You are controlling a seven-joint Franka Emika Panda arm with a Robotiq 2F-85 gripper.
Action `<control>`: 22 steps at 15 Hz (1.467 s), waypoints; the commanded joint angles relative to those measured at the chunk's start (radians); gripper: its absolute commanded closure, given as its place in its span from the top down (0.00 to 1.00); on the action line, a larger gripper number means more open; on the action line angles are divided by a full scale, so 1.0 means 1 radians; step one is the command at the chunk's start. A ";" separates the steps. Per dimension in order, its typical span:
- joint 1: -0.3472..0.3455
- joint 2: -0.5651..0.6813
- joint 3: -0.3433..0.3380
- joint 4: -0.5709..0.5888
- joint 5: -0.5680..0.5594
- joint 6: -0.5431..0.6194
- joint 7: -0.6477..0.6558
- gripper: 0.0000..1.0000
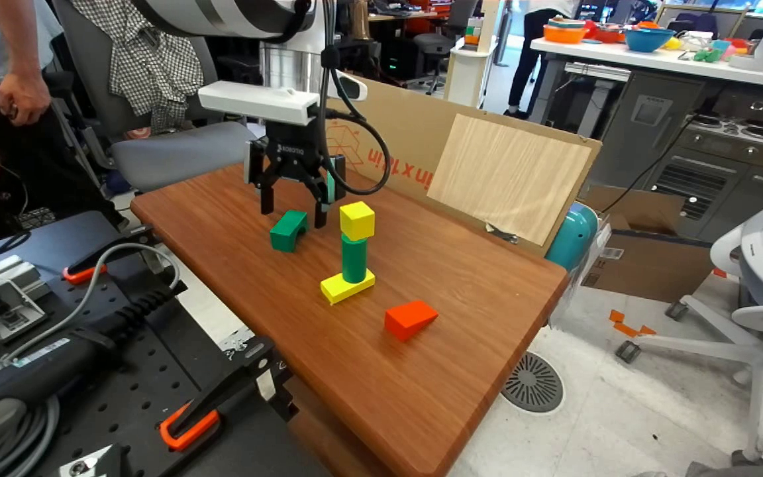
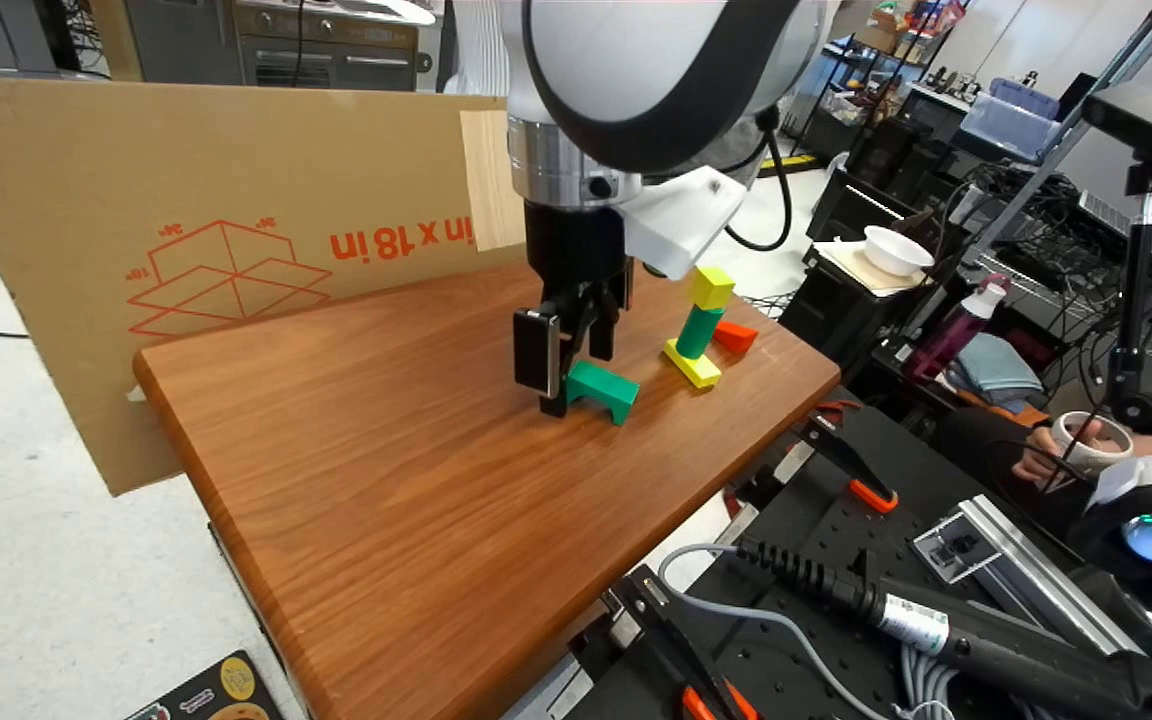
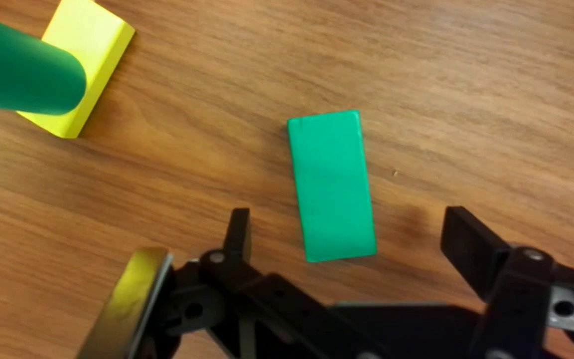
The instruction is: Move the green block to the right
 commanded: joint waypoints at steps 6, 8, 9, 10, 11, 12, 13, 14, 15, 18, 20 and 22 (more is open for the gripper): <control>0.000 -0.028 0.017 0.042 0.040 -0.157 -0.003 0.27; 0.000 -0.046 0.011 0.045 0.038 -0.179 0.009 0.12; -0.002 -0.055 0.009 0.045 0.040 -0.185 0.012 0.08; -0.006 -0.067 0.007 0.043 0.041 -0.190 0.015 0.08; -0.010 -0.078 0.006 0.044 0.044 -0.194 0.016 0.08; -0.012 -0.089 0.002 0.043 0.044 -0.193 0.023 0.08; -0.014 -0.100 -0.003 0.044 0.046 -0.193 0.031 0.08; -0.014 -0.104 -0.012 0.054 0.054 -0.194 0.063 0.08; -0.019 -0.104 -0.017 0.071 0.075 -0.208 0.093 0.08; -0.034 -0.075 -0.043 0.139 0.143 -0.244 0.177 0.08; -0.042 -0.054 -0.061 0.182 0.181 -0.251 0.234 0.08; -0.049 -0.035 -0.079 0.217 0.207 -0.247 0.294 0.08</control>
